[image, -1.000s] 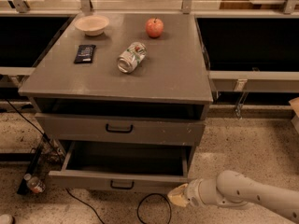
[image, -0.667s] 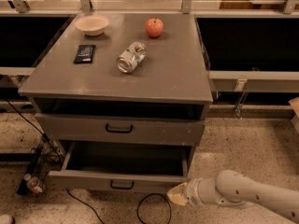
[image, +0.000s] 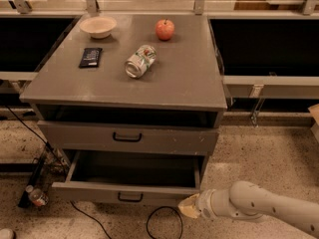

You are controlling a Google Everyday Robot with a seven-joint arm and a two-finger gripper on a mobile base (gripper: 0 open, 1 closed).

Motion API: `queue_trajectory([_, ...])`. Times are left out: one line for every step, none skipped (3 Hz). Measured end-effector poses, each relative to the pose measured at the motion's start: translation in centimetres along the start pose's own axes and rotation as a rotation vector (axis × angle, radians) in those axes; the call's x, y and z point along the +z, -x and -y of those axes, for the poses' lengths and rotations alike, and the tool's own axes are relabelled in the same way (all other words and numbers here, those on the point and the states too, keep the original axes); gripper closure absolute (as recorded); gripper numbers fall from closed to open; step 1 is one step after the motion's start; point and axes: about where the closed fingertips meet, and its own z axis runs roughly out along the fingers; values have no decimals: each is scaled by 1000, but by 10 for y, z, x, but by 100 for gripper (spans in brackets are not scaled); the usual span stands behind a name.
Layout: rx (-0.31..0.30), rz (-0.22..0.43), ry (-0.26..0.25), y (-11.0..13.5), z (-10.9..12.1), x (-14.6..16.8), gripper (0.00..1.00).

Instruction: Close middle drawer

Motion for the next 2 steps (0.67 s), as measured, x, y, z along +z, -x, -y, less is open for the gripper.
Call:
queue_trajectory([0, 0, 0, 0, 0, 0, 50])
queue_trajectory([0, 0, 0, 0, 0, 0, 28])
